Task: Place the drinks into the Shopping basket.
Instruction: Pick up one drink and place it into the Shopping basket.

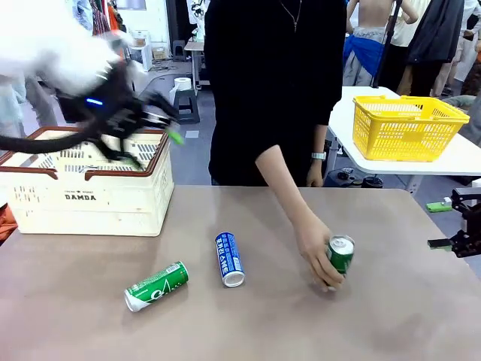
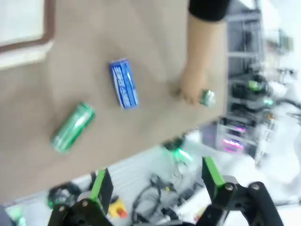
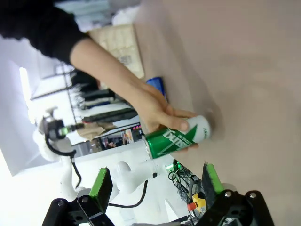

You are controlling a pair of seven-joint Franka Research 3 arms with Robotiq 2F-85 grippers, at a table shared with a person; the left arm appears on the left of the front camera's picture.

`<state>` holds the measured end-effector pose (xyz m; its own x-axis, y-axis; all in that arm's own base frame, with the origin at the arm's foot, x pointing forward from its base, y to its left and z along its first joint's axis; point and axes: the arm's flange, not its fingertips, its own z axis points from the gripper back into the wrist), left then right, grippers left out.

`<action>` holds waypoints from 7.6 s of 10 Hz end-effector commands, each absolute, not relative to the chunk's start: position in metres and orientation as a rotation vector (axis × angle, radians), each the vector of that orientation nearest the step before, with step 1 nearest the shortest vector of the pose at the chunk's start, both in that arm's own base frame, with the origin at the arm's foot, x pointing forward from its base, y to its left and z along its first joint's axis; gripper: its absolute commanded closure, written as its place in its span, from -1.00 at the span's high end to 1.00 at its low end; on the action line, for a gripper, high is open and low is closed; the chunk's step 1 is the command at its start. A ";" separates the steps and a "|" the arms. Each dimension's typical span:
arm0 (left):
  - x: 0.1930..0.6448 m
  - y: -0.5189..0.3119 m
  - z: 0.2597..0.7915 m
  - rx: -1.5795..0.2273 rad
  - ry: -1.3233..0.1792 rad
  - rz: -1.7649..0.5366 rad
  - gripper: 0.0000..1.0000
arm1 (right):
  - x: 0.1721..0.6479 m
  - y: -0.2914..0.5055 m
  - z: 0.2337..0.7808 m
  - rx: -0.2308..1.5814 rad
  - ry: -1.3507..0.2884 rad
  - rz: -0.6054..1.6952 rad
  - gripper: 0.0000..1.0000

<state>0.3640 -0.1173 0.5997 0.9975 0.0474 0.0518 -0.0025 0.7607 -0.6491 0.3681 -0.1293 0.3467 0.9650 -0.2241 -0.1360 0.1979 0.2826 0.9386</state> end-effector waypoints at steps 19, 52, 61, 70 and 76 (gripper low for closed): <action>0.427 -0.341 0.432 -0.174 0.081 -0.078 1.00 | 0.367 -0.129 0.353 1.251 -0.005 -0.290 1.00; 0.298 -0.247 0.590 -0.171 -0.117 -0.291 -1.00 | 0.367 -0.129 0.353 1.251 -0.005 -0.290 1.00; 0.540 -0.123 0.620 -0.068 -0.288 -0.052 -1.00 | 0.367 -0.129 0.353 1.251 -0.005 -0.290 1.00; 0.642 -0.094 0.535 -0.003 -0.201 -0.155 -1.00 | 0.367 -0.129 0.353 1.251 -0.005 -0.290 1.00; 0.656 -0.070 0.446 -0.121 -0.084 -0.143 -1.00 | 0.367 -0.129 0.353 1.251 -0.005 -0.290 1.00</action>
